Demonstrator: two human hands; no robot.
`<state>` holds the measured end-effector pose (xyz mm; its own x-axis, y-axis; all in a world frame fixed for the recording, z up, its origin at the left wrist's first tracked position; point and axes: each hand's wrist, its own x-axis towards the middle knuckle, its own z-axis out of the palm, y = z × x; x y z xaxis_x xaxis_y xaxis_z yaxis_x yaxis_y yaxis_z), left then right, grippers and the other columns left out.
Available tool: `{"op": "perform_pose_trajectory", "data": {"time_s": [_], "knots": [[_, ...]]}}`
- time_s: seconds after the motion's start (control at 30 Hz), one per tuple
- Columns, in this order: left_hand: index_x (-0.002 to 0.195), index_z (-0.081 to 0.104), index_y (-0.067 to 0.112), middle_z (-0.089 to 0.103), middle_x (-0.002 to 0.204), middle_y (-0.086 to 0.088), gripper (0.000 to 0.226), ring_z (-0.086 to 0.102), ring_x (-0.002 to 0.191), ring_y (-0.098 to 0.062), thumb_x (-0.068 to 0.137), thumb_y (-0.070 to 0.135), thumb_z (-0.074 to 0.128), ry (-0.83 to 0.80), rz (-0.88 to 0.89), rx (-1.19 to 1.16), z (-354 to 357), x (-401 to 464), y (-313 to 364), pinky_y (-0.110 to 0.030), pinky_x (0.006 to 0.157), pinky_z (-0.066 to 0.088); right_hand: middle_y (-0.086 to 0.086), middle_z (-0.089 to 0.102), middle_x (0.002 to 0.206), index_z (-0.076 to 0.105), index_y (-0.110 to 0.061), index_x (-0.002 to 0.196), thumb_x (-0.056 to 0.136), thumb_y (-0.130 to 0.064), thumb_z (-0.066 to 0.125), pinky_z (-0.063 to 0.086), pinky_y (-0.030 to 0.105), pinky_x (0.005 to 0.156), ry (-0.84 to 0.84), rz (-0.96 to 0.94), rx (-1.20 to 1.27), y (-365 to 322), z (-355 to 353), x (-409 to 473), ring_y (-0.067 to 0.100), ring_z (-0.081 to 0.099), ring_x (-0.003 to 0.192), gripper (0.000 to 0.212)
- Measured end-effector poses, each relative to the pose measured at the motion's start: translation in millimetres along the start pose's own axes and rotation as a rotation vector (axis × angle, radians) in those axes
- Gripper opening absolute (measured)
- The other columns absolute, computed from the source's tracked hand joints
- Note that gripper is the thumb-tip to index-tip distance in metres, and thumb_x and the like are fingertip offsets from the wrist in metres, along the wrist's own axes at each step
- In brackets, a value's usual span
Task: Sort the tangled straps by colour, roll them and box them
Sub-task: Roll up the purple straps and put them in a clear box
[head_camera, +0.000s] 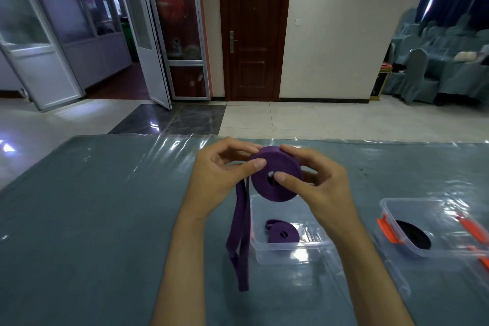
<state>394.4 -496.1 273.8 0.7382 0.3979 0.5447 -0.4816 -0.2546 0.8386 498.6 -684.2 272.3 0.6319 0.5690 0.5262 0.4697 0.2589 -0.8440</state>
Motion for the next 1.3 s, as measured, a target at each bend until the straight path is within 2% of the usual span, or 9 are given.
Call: {"op": "perform_pose_trajectory", "data": {"time_s": [0.2,0.37,0.5,0.63,0.8,0.97,1.1,1.2,1.3], "knots": [[0.119,0.078,0.024,0.078,0.115,-0.003,0.035,0.074,0.111,-0.020,0.087,0.011,0.085,-0.122,-0.069,-0.052,-3,-2,-5,-0.025,0.093,0.058,0.003,0.076,0.108,0.062,-0.033,0.101,0.069,-0.036,0.095,0.064,0.031,0.076,0.078,0.107,0.082,9,2,-6,0.026,0.078,0.096,0.046],[0.104,0.080,0.023,0.078,0.112,-0.006,0.027,0.074,0.108,-0.022,0.080,0.026,0.091,-0.051,-0.053,-0.095,-1,-2,-8,-0.027,0.091,0.059,0.006,0.080,0.111,0.063,-0.038,0.126,0.079,-0.026,0.093,0.066,0.037,0.079,-0.058,0.147,0.111,0,-3,-3,0.028,0.079,0.099,0.057],[0.120,0.079,0.019,0.076,0.122,-0.009,0.034,0.071,0.119,-0.029,0.088,0.031,0.084,-0.144,-0.122,-0.134,-6,-2,-16,-0.036,0.103,0.056,0.003,0.079,0.114,0.071,-0.035,0.110,0.073,-0.028,0.097,0.066,0.040,0.083,0.034,0.076,0.093,-1,-4,-1,0.026,0.077,0.104,0.046],[0.108,0.083,0.024,0.078,0.110,0.000,0.025,0.074,0.106,-0.015,0.083,0.026,0.087,-0.150,-0.114,-0.134,-9,-1,-18,-0.023,0.092,0.058,0.008,0.076,0.109,0.062,-0.031,0.097,0.070,-0.022,0.098,0.066,0.042,0.080,0.020,0.110,0.057,8,-5,-3,0.028,0.078,0.099,0.047],[0.098,0.083,0.026,0.079,0.102,0.001,0.025,0.075,0.097,-0.013,0.076,0.033,0.093,-0.127,-0.116,-0.134,-11,-5,-21,-0.023,0.086,0.059,-0.002,0.080,0.113,0.068,-0.040,0.126,0.078,-0.026,0.090,0.066,0.040,0.083,-0.163,0.114,-0.034,6,-10,-2,0.024,0.078,0.101,0.055],[0.122,0.079,0.023,0.077,0.118,-0.006,0.038,0.073,0.114,-0.022,0.085,0.020,0.087,-0.192,-0.139,-0.118,-10,-6,-26,-0.026,0.095,0.058,-0.008,0.077,0.114,0.073,-0.041,0.112,0.075,-0.030,0.095,0.065,0.034,0.085,-0.030,0.021,-0.048,7,-9,-2,0.018,0.076,0.105,0.045],[0.120,0.079,0.025,0.079,0.116,-0.005,0.041,0.076,0.104,-0.018,0.081,0.019,0.090,-0.126,-0.127,-0.087,-5,-4,-20,-0.024,0.090,0.060,0.001,0.075,0.107,0.057,-0.030,0.098,0.070,-0.034,0.098,0.066,0.037,0.078,-0.002,0.120,-0.004,14,-7,-4,0.024,0.078,0.096,0.049],[0.108,0.079,0.023,0.076,0.126,0.000,0.033,0.075,0.096,-0.017,0.078,0.020,0.092,-0.058,-0.095,-0.009,-1,-2,-17,-0.026,0.085,0.061,0.005,0.080,0.107,0.059,-0.037,0.112,0.075,-0.029,0.093,0.067,0.040,0.075,-0.087,0.197,0.056,16,-9,-5,0.029,0.079,0.093,0.051],[0.102,0.078,0.019,0.075,0.127,-0.004,0.024,0.076,0.102,-0.022,0.083,0.010,0.088,-0.085,-0.114,-0.082,1,-3,-17,-0.027,0.086,0.061,0.003,0.079,0.114,0.068,-0.037,0.125,0.078,-0.031,0.093,0.067,0.039,0.079,-0.068,0.097,0.051,10,-12,-4,0.026,0.078,0.103,0.054]]}}
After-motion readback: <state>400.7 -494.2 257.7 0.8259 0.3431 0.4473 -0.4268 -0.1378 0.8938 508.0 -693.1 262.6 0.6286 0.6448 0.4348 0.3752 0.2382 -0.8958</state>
